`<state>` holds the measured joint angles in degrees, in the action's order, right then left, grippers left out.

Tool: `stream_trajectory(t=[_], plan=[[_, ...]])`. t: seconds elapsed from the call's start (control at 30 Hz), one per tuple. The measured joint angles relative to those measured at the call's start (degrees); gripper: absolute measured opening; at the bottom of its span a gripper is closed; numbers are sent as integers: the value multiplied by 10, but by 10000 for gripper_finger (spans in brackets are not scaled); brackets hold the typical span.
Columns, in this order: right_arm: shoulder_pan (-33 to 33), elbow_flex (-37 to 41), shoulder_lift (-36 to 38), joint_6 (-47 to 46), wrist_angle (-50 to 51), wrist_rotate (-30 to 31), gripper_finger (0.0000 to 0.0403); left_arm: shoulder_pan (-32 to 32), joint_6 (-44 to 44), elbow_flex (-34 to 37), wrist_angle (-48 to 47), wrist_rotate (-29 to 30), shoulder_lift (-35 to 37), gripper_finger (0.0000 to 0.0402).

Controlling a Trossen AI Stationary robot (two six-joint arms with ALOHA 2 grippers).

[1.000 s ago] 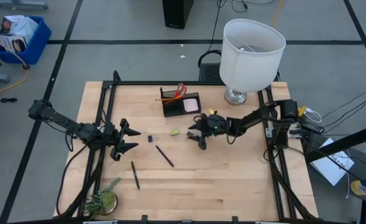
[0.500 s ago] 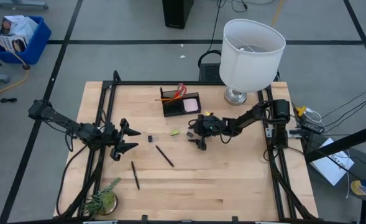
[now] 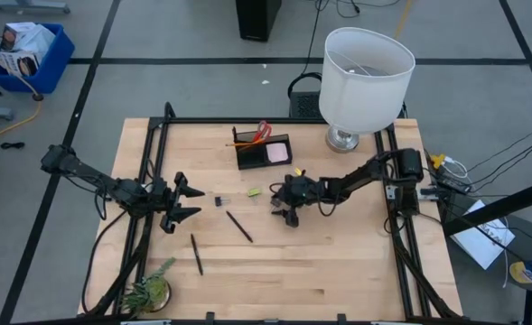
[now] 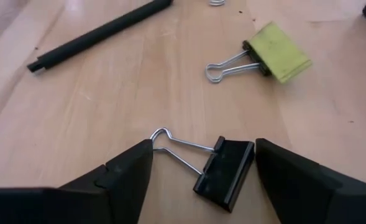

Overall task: Pick and place office supplies into organizer
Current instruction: Put the black binder clip into the black desk organizer

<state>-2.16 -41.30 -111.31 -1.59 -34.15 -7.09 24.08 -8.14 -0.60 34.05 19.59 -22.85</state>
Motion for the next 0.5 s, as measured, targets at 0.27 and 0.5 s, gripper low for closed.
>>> stream_trajectory(t=[0.27, 0.5], plan=[[19, 0, 0, 19, 18, 49, 242, 0, 0, 0, 0, 0, 0, 244], [20, 1, 0, 19, 23, 51, 169, 0, 0, 0, 0, 0, 0, 244]])
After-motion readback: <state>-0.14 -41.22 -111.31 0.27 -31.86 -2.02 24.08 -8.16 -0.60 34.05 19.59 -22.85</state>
